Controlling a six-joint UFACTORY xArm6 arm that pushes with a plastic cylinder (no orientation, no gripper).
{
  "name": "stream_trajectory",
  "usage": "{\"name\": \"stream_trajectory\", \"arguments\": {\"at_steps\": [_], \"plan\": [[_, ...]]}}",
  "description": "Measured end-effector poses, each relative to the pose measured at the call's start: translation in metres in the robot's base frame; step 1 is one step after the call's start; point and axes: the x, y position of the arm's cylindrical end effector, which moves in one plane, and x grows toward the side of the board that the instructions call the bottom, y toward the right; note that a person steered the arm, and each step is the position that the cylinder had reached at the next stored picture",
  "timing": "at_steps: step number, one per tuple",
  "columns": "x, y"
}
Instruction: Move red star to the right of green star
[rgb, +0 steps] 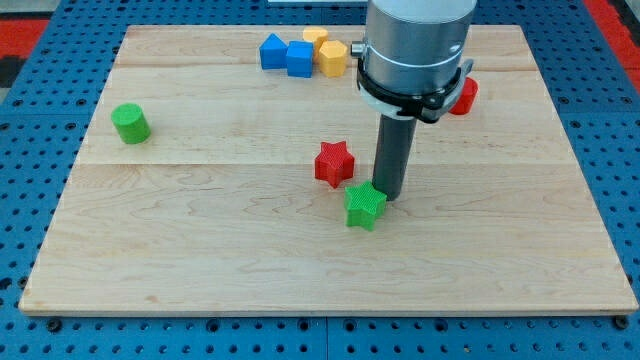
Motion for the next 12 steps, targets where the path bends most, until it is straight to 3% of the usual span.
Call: {"name": "stream_trajectory", "arguments": {"at_steps": [1, 2, 5, 7, 8, 9, 10, 11, 12], "plan": [[0.031, 0.03], [0.035, -0.007], [-0.039, -0.042], [-0.083, -0.159], [-0.051, -0.14], [-0.047, -0.109], [-0.068, -0.062], [-0.122, -0.075], [-0.122, -0.137]]}}
